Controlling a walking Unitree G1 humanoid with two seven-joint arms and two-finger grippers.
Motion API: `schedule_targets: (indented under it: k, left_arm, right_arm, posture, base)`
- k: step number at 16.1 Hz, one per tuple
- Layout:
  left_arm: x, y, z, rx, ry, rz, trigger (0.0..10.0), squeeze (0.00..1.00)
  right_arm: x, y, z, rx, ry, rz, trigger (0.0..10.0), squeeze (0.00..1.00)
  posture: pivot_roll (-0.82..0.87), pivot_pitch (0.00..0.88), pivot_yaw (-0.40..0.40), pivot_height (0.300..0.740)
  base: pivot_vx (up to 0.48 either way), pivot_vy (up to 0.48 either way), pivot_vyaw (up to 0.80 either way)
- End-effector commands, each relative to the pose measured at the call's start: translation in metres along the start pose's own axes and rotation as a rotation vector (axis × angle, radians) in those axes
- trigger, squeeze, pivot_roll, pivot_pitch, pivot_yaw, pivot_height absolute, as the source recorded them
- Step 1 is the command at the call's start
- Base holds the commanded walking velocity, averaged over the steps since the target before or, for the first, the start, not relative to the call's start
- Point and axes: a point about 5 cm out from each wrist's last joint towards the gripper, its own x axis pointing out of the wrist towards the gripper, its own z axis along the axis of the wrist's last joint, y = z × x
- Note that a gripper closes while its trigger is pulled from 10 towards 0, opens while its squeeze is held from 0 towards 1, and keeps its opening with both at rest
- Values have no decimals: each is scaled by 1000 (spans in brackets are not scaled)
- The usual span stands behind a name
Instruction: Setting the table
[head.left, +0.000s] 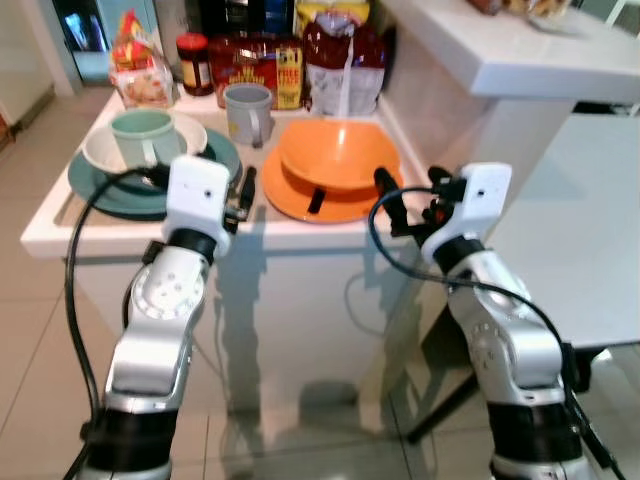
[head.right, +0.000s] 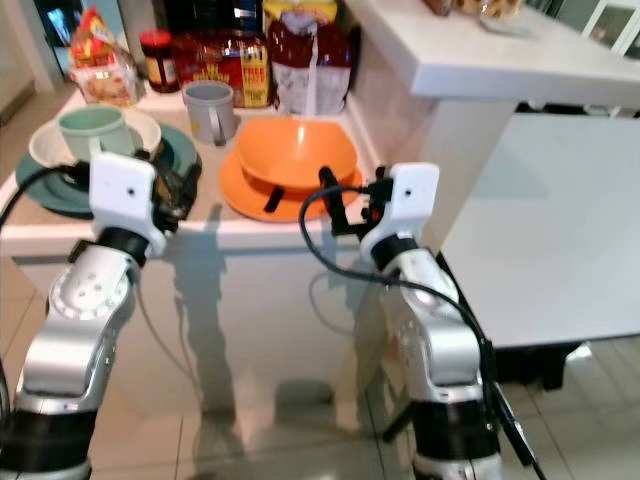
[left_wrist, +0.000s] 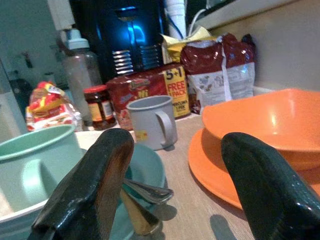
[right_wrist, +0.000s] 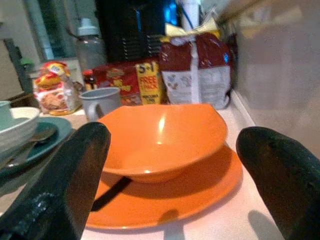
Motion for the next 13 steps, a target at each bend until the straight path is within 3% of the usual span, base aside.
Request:
schedule_targets:
  k: [1,6,9,10,11,13]
  left_arm:
    - [0,-8,7,2,-35,-45,10000,0]
    - [-3,-9,9,34,-49,-164,10000,0]
    - [-7,-11,8,83,-27,-231,10000,0]
    - [-8,-12,7,82,-25,-239,10000,0]
    - [-8,-12,8,83,-25,-243,10000,0]
    - [-7,-14,12,81,-39,-262,10000,0]
  right_arm:
    - [-2,-9,5,10,-9,-26,10000,1000]
    - [15,-6,-2,28,76,-40,10000,1000]
    - [43,-18,-4,180,151,-202,10000,1000]
    - [51,-20,-3,199,159,-228,10000,784]
    - [55,-22,-3,197,168,-238,10000,47]
    - [72,-25,-3,226,218,-273,10000,0]
  posture:
    - [134,0,-66,740]
    - [144,0,-73,740]
    - [158,0,-84,740]
    - [159,0,-83,740]
    - [160,0,-84,740]
    - [169,0,-89,740]
  base:
    - [0,0,0]
    - [0,0,0]
    - [0,0,0]
    - [0,0,0]
    - [0,0,0]
    - [0,0,0]
